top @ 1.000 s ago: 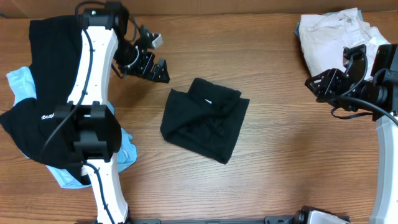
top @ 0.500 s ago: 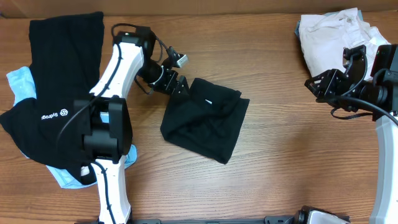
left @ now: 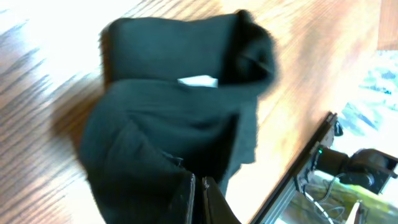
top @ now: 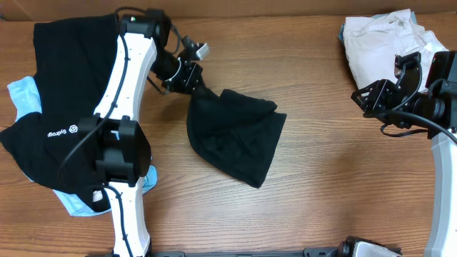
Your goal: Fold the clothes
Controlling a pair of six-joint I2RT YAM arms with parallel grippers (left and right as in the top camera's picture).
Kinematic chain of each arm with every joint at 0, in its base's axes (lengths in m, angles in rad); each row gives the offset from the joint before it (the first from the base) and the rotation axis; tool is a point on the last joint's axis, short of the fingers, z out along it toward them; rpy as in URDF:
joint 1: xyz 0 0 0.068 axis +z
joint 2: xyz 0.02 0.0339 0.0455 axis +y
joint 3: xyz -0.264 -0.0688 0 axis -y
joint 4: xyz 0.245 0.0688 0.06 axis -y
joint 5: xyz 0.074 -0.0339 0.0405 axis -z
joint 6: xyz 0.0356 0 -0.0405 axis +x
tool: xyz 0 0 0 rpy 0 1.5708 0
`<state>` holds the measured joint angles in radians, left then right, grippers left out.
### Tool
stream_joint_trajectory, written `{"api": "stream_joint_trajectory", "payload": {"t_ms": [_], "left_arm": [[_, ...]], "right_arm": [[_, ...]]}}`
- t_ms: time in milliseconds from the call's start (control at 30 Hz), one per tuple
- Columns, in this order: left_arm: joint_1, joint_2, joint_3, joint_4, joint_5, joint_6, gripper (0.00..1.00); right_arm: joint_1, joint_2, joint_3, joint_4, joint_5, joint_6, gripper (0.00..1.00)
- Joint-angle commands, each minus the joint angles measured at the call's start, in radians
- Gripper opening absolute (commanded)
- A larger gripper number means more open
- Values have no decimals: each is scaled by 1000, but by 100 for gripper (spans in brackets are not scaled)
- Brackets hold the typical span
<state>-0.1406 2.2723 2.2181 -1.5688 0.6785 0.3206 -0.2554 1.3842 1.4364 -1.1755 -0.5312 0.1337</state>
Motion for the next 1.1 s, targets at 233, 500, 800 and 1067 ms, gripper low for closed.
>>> {"api": "stream_joint_trajectory", "payload": {"t_ms": [233, 500, 800, 1067], "left_arm": [[-345, -12, -25, -97, -113, 23, 4], [-581, -11, -200, -14, -221, -63, 36], [-551, -12, -42, -47, -293, -119, 88], [-386, -17, 575, -119, -294, -232, 100]], "right_arm": [[-3, 32, 7, 2, 11, -8, 28], [-3, 33, 7, 2, 41, -8, 28], [-3, 33, 7, 3, 41, -9, 45], [48, 34, -8, 9, 40, -9, 45]]}}
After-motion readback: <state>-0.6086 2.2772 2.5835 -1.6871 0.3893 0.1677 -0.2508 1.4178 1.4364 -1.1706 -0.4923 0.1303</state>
